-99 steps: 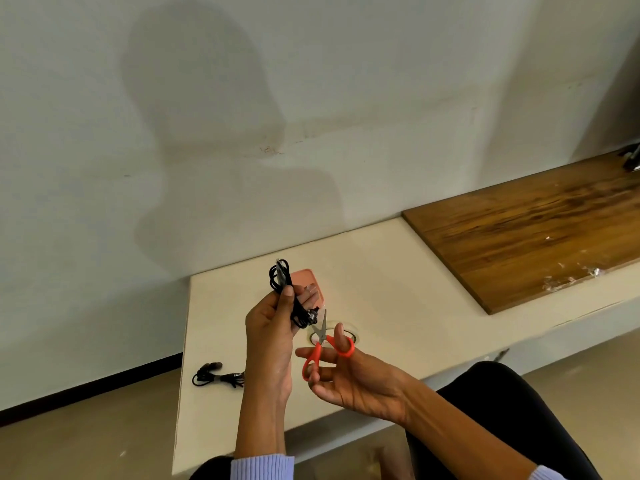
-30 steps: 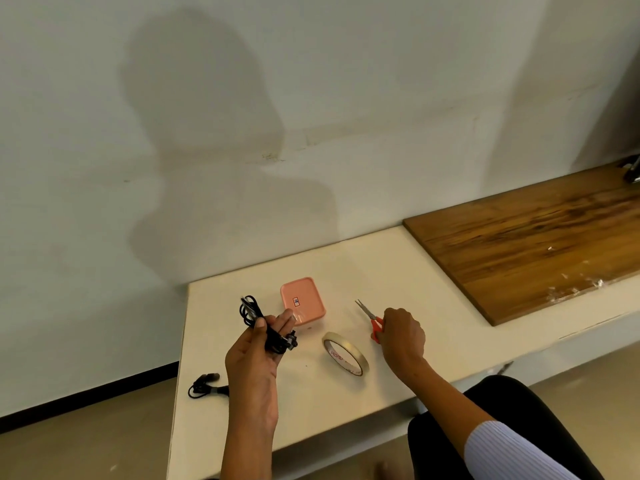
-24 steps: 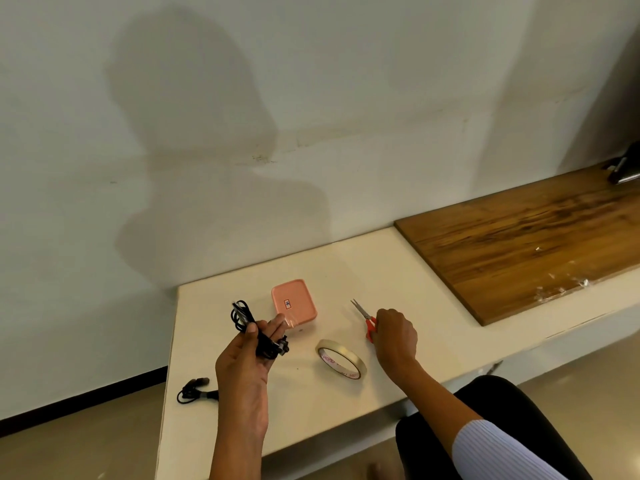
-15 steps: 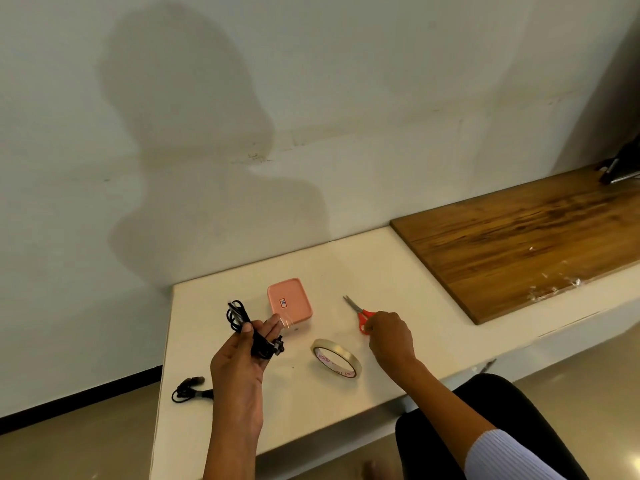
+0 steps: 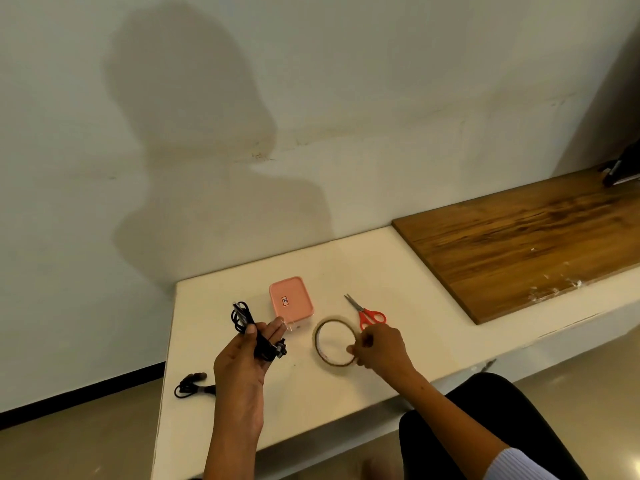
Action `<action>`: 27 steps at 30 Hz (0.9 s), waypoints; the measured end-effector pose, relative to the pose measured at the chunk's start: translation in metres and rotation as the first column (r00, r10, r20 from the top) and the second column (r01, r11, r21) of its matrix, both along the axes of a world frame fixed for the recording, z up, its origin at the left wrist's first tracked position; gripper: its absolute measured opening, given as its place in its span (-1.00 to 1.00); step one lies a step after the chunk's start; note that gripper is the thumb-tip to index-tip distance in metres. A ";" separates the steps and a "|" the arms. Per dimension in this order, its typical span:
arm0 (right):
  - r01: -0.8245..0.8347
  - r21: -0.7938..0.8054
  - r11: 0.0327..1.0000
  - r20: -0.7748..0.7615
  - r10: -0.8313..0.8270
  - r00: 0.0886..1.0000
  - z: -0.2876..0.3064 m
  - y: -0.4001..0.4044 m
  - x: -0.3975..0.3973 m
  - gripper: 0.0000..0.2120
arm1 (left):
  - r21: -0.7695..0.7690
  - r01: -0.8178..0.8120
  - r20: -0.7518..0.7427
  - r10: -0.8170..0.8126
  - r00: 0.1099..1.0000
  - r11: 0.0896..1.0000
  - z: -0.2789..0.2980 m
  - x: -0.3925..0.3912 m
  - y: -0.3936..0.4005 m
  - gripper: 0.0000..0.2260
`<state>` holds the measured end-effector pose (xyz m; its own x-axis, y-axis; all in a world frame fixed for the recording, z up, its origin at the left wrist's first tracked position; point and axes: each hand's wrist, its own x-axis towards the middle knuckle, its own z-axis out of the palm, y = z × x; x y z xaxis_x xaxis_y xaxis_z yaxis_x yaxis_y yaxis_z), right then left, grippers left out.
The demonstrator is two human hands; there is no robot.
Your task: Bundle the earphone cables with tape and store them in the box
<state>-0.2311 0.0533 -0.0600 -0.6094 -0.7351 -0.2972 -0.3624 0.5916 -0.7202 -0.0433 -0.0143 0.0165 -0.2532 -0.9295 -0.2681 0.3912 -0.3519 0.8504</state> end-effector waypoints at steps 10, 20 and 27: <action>0.038 0.082 0.996 0.223 -0.055 0.973 0.021 0.006 -0.011 -0.69 | 0.050 0.100 0.089 -0.104 0.991 0.994 -0.002 0.001 0.012 -0.80; 0.048 -0.311 0.949 0.618 0.164 0.768 0.057 -0.002 0.054 -0.66 | 0.030 0.164 0.244 -0.166 0.956 0.986 -0.003 -0.001 0.019 -0.78; 0.163 -0.288 0.944 0.642 0.064 0.764 0.053 -0.007 0.052 -0.72 | 0.085 0.155 0.166 -0.168 0.972 0.984 -0.002 0.002 0.016 -0.80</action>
